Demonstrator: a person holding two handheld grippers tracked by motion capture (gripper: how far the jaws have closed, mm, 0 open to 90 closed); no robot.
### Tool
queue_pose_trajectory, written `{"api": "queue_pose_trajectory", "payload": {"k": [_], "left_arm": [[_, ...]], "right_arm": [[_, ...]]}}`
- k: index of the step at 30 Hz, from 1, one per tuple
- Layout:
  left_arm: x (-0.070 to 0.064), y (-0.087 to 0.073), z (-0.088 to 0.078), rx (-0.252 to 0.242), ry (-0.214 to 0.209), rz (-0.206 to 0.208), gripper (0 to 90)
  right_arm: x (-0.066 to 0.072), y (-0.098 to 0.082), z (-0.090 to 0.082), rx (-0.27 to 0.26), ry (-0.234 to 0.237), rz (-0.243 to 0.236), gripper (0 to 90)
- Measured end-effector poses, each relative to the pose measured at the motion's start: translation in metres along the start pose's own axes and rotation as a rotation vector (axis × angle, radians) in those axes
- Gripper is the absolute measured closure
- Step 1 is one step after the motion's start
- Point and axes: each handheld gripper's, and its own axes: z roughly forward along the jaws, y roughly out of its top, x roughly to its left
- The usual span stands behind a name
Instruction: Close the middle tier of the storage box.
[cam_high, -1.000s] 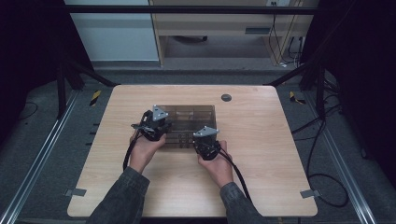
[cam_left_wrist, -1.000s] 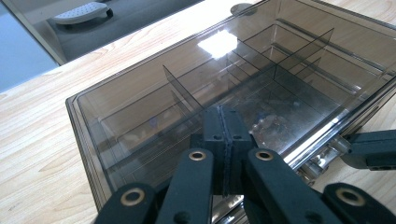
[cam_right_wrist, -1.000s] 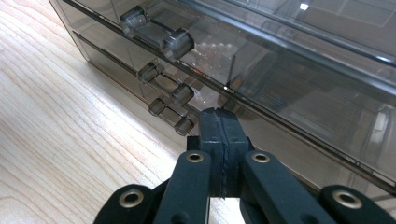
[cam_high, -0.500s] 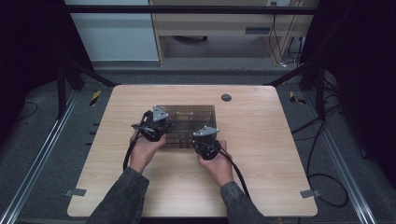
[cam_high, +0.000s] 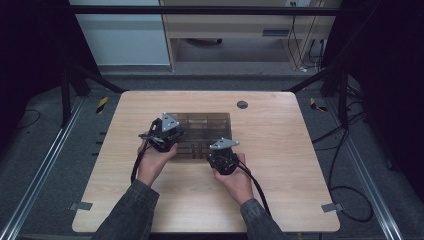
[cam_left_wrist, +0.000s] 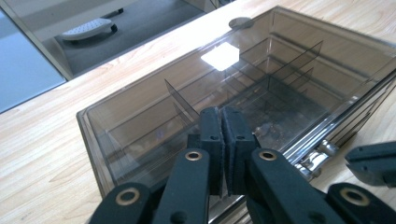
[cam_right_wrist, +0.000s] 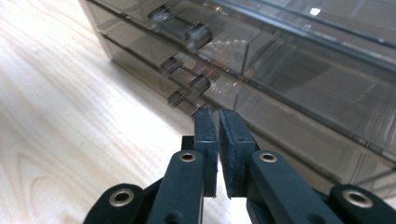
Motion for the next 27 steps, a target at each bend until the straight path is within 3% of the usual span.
{"api": "queue_pose_trajectory", "payload": {"k": [7,10,18,22,27], "left_arm": [[-0.001,0.0,-0.013,-0.021,-0.001,0.003,88.3],[-0.001,0.0,-0.019,-0.037,-0.009,0.001,89.8],[-0.003,-0.003,-0.026,-0.03,-0.028,-0.008,89.9],[-0.004,-0.002,-0.04,-0.044,0.0,-0.005,89.8],[-0.004,-0.008,-0.06,-0.062,0.013,-0.028,89.6]], "right_arm": [[-0.003,-0.002,-0.01,-0.019,0.03,-0.008,78.8],[-0.005,-0.003,-0.013,-0.04,0.065,-0.007,71.1],[0.003,-0.003,-0.014,-0.046,0.086,-0.054,49.0],[0.007,0.004,-0.027,-0.08,0.116,-0.058,40.8],[0.001,0.014,-0.051,-0.149,0.106,-0.04,37.3]]}}
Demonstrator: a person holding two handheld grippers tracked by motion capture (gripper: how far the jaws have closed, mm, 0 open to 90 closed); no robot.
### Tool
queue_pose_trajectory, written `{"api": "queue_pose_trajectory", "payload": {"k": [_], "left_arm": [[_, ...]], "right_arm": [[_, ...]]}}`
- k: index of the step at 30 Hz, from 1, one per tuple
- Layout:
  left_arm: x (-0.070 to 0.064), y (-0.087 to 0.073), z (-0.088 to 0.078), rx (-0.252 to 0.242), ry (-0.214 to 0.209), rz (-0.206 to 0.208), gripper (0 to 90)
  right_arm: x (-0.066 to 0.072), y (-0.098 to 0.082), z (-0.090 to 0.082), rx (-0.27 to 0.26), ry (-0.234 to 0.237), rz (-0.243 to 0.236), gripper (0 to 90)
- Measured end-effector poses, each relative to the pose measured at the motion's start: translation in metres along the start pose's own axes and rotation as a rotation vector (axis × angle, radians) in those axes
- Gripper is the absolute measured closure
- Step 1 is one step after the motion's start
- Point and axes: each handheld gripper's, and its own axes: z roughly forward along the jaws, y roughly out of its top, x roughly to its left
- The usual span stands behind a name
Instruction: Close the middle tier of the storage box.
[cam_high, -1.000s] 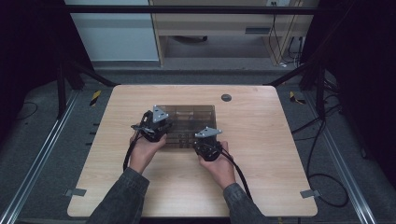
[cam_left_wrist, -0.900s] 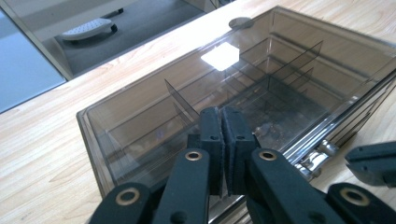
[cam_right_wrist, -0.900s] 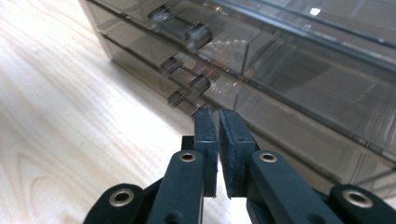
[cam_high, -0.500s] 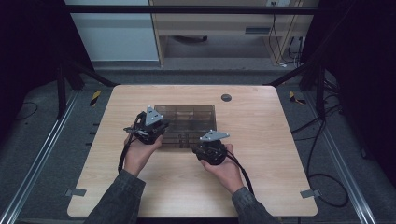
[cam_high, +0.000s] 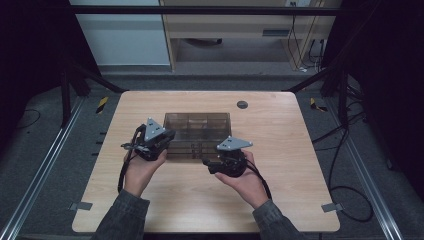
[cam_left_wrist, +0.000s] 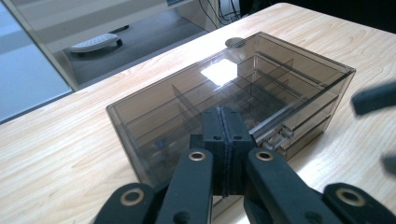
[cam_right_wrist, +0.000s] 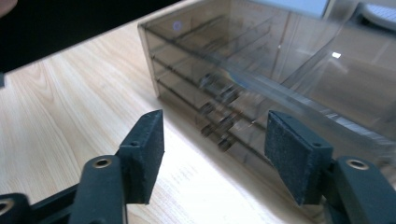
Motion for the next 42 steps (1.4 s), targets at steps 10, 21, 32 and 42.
{"api": "queue_pose_trajectory", "payload": {"k": [10,21,32,42], "left_arm": [[0.014,-0.011,-0.017,0.007,0.028,-0.01,87.5],[0.04,-0.013,-0.035,-0.042,0.114,-0.027,61.4],[0.047,-0.016,-0.031,-0.096,0.072,0.035,18.3],[0.052,-0.019,-0.031,-0.176,0.036,0.046,6.6]], "right_arm": [[-0.015,0.02,-0.029,-0.093,-0.049,0.0,20.2],[-0.041,0.02,-0.04,-0.102,-0.122,0.027,13.9],[-0.054,0.018,-0.05,-0.108,-0.171,0.012,9.8],[-0.067,0.016,-0.057,-0.122,-0.183,0.036,7.8]]}}
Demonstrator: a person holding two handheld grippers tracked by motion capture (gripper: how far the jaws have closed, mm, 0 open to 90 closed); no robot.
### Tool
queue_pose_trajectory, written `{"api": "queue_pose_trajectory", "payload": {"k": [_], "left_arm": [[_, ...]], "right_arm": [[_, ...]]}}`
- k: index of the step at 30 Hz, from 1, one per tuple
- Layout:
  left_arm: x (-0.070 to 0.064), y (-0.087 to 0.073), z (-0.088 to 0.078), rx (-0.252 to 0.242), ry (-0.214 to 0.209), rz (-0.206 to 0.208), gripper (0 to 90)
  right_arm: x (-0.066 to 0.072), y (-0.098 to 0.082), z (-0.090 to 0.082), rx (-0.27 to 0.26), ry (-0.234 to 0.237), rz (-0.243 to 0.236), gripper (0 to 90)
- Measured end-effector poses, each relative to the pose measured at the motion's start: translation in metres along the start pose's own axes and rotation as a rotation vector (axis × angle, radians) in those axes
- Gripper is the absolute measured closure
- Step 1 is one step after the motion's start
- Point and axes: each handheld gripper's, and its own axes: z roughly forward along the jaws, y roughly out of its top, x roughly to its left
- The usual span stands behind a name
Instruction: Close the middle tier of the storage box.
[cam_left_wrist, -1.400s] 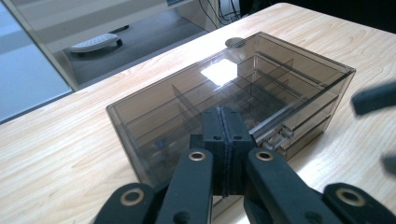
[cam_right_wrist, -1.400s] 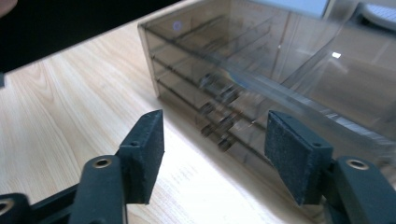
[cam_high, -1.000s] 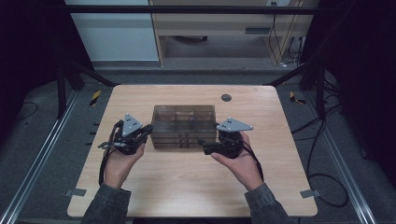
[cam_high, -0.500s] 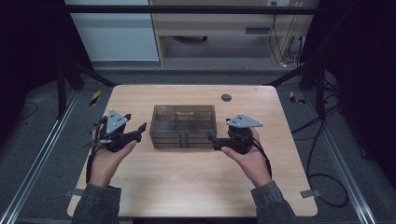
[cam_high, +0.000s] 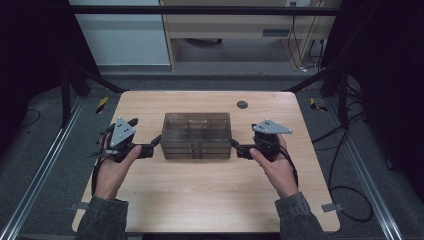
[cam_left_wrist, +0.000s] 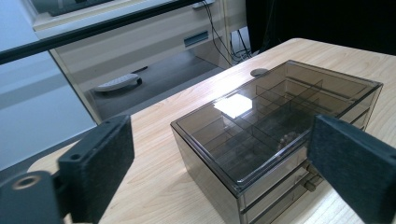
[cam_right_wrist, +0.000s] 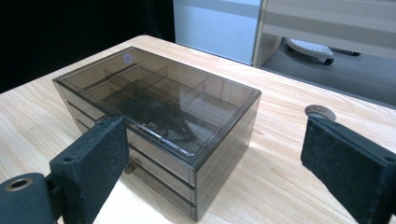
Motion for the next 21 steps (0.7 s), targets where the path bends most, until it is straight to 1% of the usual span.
{"api": "queue_pose_trajectory", "payload": {"k": [4,7,8,12,14,16,21], "left_arm": [[0.005,-0.004,0.0,-0.007,0.008,-0.008,5.6],[0.01,-0.007,-0.001,-0.025,0.023,-0.018,5.6],[0.012,-0.008,-0.001,-0.038,0.03,-0.012,5.6],[0.018,-0.012,-0.004,-0.037,0.055,-0.034,5.6],[0.021,-0.014,-0.005,-0.044,0.063,-0.05,5.6],[0.024,-0.016,-0.004,-0.045,0.073,-0.062,5.6],[0.031,-0.024,-0.003,-0.027,0.102,-0.075,5.3]], "right_arm": [[-0.008,-0.001,-0.003,-0.011,-0.016,0.017,7.7],[-0.014,-0.001,-0.007,-0.024,-0.047,0.028,8.1],[-0.015,-0.001,-0.007,-0.028,-0.053,0.031,8.1],[-0.023,-0.003,-0.011,-0.022,-0.063,0.035,7.8],[-0.026,-0.004,-0.011,-0.023,-0.072,0.039,7.5],[-0.03,-0.006,-0.012,-0.025,-0.09,0.042,6.5],[-0.04,-0.014,-0.01,-0.033,-0.155,0.048,5.2]]}}
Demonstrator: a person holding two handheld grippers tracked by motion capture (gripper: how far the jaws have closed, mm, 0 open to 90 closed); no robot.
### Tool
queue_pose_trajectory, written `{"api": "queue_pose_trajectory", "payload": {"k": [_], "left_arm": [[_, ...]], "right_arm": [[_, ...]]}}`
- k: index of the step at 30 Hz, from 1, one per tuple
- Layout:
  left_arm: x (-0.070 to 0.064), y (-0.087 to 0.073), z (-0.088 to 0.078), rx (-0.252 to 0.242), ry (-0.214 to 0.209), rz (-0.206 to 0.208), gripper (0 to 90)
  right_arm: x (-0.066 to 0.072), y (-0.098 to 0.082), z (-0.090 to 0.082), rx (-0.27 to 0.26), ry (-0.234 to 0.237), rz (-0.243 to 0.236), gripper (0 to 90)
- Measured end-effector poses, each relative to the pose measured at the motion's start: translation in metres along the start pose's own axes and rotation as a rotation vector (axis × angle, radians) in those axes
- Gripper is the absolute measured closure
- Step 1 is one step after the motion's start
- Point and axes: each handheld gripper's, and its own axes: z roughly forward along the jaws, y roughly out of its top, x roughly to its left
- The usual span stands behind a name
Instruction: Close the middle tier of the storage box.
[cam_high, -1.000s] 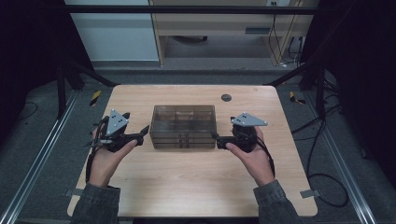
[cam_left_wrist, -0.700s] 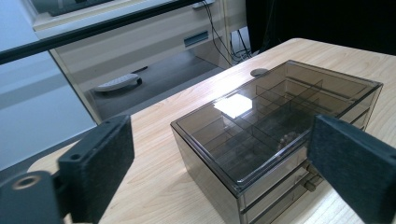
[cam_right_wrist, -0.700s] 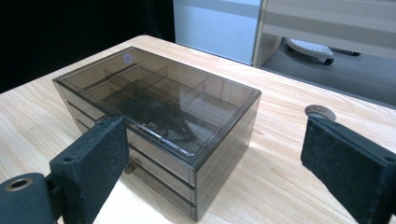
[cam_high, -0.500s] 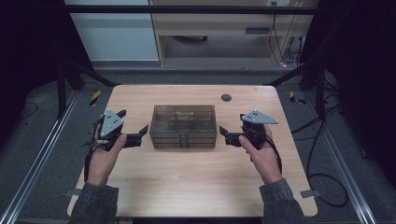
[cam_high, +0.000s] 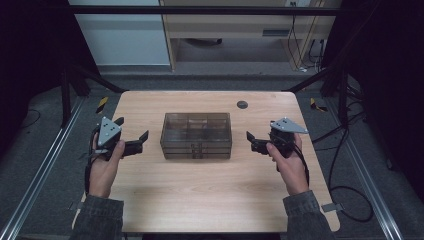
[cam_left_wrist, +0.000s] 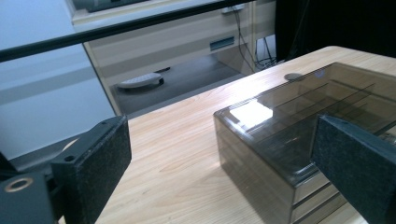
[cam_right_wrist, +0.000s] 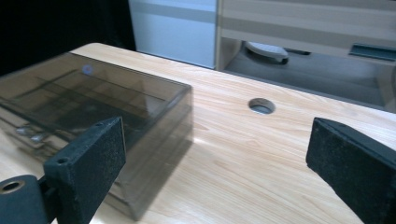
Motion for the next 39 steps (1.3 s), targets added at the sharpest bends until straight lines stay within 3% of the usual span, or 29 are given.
{"api": "queue_pose_trajectory", "payload": {"k": [8,13,18,27,31,39], "left_arm": [[0.007,-0.016,0.007,0.035,0.036,0.011,5.4],[0.009,-0.029,0.015,0.065,0.07,0.061,5.5],[0.014,-0.039,0.02,0.083,0.087,0.07,5.4],[0.019,-0.061,0.029,0.119,0.108,0.047,5.2],[0.021,-0.068,0.033,0.141,0.14,0.049,4.9],[0.021,-0.08,0.039,0.164,0.13,0.032,4.9]], "right_arm": [[-0.013,-0.012,0.005,0.01,-0.067,-0.013,5.7],[-0.021,-0.019,0.007,0.016,-0.105,-0.031,6.0],[-0.03,-0.027,0.01,0.039,-0.127,-0.03,6.0],[-0.043,-0.045,0.017,0.096,-0.159,-0.024,6.6],[-0.048,-0.054,0.021,0.114,-0.162,-0.016,6.8],[-0.054,-0.068,0.026,0.13,-0.176,-0.002,7.8]]}}
